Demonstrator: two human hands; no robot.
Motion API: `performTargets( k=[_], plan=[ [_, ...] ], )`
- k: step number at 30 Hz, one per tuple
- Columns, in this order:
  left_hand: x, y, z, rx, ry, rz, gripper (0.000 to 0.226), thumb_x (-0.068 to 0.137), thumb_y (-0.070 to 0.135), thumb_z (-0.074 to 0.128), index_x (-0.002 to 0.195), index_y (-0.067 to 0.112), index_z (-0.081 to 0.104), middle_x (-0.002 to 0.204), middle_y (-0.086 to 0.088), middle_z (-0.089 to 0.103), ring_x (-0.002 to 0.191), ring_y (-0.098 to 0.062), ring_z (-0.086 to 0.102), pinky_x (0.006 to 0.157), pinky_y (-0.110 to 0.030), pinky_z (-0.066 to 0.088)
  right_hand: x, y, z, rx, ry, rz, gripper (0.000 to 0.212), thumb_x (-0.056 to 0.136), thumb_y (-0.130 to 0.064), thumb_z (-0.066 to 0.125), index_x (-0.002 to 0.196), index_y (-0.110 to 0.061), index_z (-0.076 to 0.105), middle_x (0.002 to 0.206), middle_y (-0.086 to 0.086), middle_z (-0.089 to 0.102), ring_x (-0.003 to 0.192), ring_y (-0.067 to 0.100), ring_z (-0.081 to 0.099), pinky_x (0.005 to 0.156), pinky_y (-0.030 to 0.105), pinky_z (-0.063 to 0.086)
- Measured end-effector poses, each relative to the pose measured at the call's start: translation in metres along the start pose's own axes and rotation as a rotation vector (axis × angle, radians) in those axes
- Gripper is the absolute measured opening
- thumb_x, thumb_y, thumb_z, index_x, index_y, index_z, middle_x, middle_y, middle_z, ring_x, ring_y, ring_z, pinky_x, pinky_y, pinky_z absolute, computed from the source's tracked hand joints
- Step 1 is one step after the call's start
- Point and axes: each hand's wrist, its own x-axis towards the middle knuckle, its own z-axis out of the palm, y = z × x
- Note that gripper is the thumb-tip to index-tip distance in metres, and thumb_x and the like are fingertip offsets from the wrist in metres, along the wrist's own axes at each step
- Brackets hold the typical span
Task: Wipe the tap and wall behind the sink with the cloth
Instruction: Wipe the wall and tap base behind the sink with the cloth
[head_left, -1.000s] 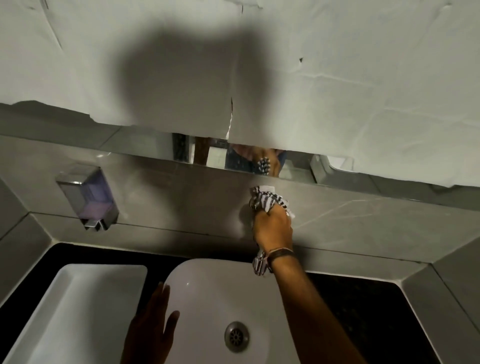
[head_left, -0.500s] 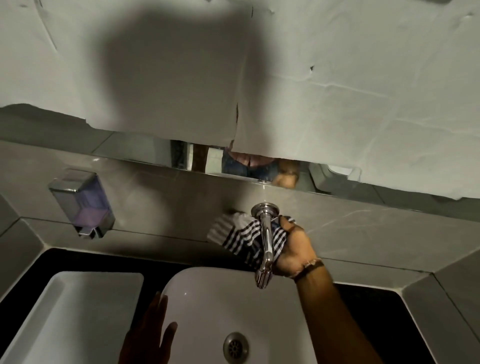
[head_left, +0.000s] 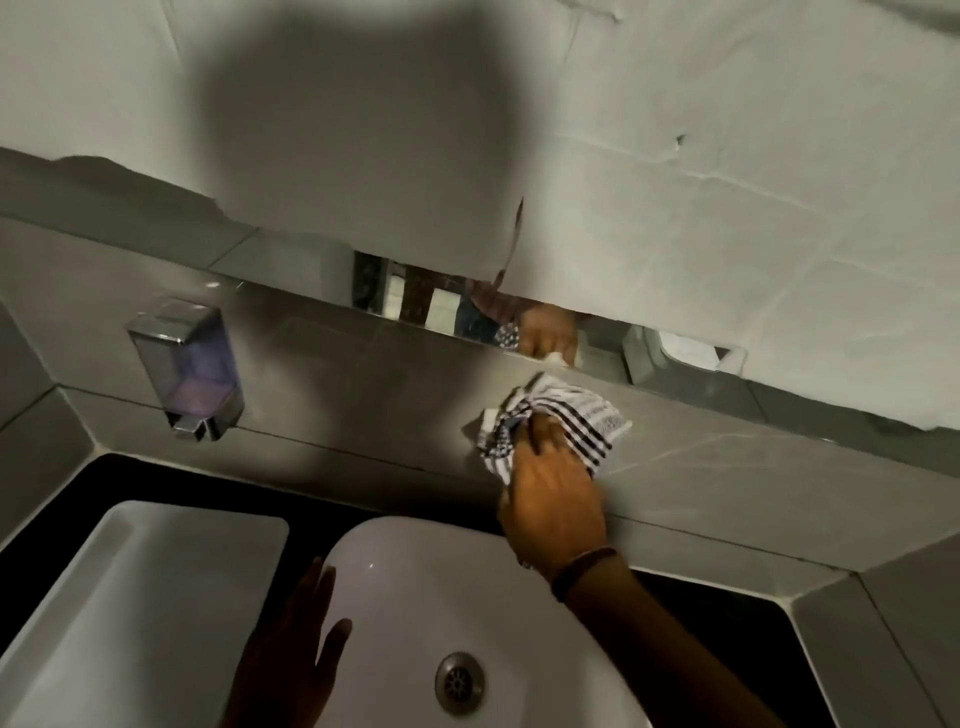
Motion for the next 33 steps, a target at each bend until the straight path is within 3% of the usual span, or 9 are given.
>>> performTargets(
  k=[5,10,13,18,20,22,26,29,33],
  plan=[
    [-0.004,0.004,-0.003,-0.045,0.037,-0.01,0.085,0.091,0.069,0.008,0.15,0.015,0.036,0.156,-0.008,0.04,0.14,-0.031,0.043,0.103,-0.054,0.049,0.024,-0.011,-0.011,-0.486,-0.242,-0.258,0.049,0.094,-0.036,0.046,0.135,-0.015,0.064,0.144,0.011,0.06,0.138,0.031,0.048,0.121,0.046,0.026],
    [-0.006,0.004,-0.005,-0.089,0.043,-0.024,0.086,0.091,0.069,0.007,0.149,0.013,0.038,0.156,-0.008,0.039,0.142,-0.031,0.04,0.11,-0.053,0.041,0.063,-0.027,-0.023,-0.818,-0.606,-0.397,0.053,0.104,-0.035,0.04,0.154,-0.017,0.041,0.162,0.005,0.041,0.151,0.03,0.037,0.12,0.047,0.034],
    [-0.006,0.003,-0.003,-0.097,0.042,-0.018,0.088,0.089,0.071,0.005,0.15,0.014,0.035,0.158,-0.007,0.036,0.143,-0.029,0.038,0.111,-0.052,0.041,0.075,-0.017,-0.033,-0.52,-0.616,-0.307,0.044,0.098,-0.036,0.056,0.135,-0.013,0.06,0.138,0.016,0.063,0.127,0.037,0.06,0.104,0.047,0.05],
    [-0.002,0.0,-0.006,-0.087,0.007,0.001,0.088,0.092,0.069,0.009,0.141,0.009,0.05,0.149,-0.011,0.048,0.133,-0.034,0.052,0.104,-0.049,0.042,0.032,0.059,-0.019,0.177,-0.035,-0.478,0.042,0.103,-0.047,0.043,0.144,-0.048,0.049,0.155,-0.025,0.047,0.146,0.001,0.041,0.123,0.027,0.031],
    [-0.001,0.0,-0.005,-0.091,0.007,0.022,0.084,0.094,0.067,0.013,0.136,0.009,0.056,0.146,-0.01,0.051,0.134,-0.028,0.052,0.113,-0.04,0.031,0.009,0.07,0.003,0.644,0.074,-0.306,0.037,0.106,-0.04,0.045,0.14,-0.052,0.053,0.148,-0.031,0.053,0.14,-0.004,0.048,0.115,0.016,0.037],
    [-0.002,0.001,-0.004,-0.14,-0.006,0.019,0.081,0.093,0.067,0.015,0.139,0.011,0.052,0.147,-0.004,0.049,0.149,-0.004,0.02,0.118,-0.023,0.01,-0.005,0.061,0.024,1.144,0.151,-0.03,0.031,0.104,-0.032,0.052,0.13,-0.037,0.068,0.134,-0.013,0.07,0.129,0.012,0.063,0.106,0.024,0.05],
    [0.005,-0.003,0.001,-0.194,0.029,0.078,0.072,0.094,0.067,0.017,0.153,0.028,0.027,0.163,0.011,0.022,0.147,0.009,-0.008,0.112,-0.03,0.025,-0.003,0.035,0.039,1.598,0.353,0.452,0.033,0.102,-0.035,0.053,0.124,-0.019,0.073,0.115,0.009,0.079,0.107,0.029,0.075,0.091,0.05,0.06],
    [0.011,-0.001,0.001,-0.219,0.055,0.135,0.07,0.095,0.066,0.016,0.156,0.034,0.003,0.166,0.021,-0.008,0.148,0.007,-0.008,0.115,-0.018,0.008,0.002,0.031,0.029,1.892,0.279,0.688,0.039,0.104,-0.045,0.048,0.106,-0.022,0.08,0.1,0.009,0.083,0.086,0.027,0.081,0.063,0.041,0.065],
    [0.016,0.0,0.002,-0.207,0.104,0.197,0.071,0.096,0.065,0.014,0.156,0.032,-0.003,0.165,0.021,-0.013,0.148,0.007,-0.01,0.112,-0.009,-0.001,0.012,0.047,0.02,2.243,-0.161,0.802,0.068,0.102,-0.057,0.041,0.137,-0.003,0.061,0.137,0.025,0.065,0.127,0.042,0.063,0.106,0.057,0.049]
  ],
)
